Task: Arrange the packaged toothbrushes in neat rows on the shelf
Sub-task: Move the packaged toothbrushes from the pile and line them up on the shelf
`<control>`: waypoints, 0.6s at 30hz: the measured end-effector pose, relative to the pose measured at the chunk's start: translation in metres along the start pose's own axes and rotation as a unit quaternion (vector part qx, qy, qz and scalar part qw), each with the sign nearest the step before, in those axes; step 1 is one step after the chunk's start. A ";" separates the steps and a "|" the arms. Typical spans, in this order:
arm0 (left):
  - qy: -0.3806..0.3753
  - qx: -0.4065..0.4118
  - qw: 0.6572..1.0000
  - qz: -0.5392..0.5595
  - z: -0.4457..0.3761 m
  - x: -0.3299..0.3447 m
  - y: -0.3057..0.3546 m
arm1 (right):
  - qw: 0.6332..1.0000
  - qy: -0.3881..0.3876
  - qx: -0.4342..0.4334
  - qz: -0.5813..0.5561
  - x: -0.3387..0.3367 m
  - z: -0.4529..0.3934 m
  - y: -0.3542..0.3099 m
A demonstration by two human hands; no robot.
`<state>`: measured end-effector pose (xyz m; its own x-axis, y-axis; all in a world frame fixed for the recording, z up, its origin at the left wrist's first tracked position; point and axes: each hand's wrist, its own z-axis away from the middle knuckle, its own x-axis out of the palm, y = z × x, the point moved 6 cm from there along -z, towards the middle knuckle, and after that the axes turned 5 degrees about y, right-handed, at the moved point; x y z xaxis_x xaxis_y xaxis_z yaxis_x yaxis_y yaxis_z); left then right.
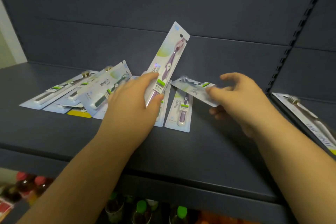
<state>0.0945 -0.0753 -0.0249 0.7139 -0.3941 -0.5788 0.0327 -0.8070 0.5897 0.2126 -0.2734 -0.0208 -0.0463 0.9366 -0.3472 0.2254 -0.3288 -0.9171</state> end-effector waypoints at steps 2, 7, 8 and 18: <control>0.005 -0.004 1.000 0.016 0.001 -0.001 -0.002 | 0.999 0.020 -0.007 0.024 -0.002 -0.004 0.002; 0.015 -0.004 0.998 0.056 0.004 -0.003 -0.002 | 0.976 0.022 -0.041 0.211 0.000 -0.002 0.005; 0.016 0.000 0.997 0.073 0.006 -0.004 0.002 | 0.969 0.016 -0.045 0.241 0.001 -0.001 0.004; -0.022 -0.071 0.965 0.251 0.050 0.017 0.061 | 0.974 -0.001 -0.092 0.207 -0.052 0.045 -0.019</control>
<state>0.0736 -0.1537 -0.0272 0.6348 -0.7401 -0.2220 -0.2109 -0.4424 0.8717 0.1673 -0.3210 0.0057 0.0841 0.7276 -0.6809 0.3966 -0.6513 -0.6469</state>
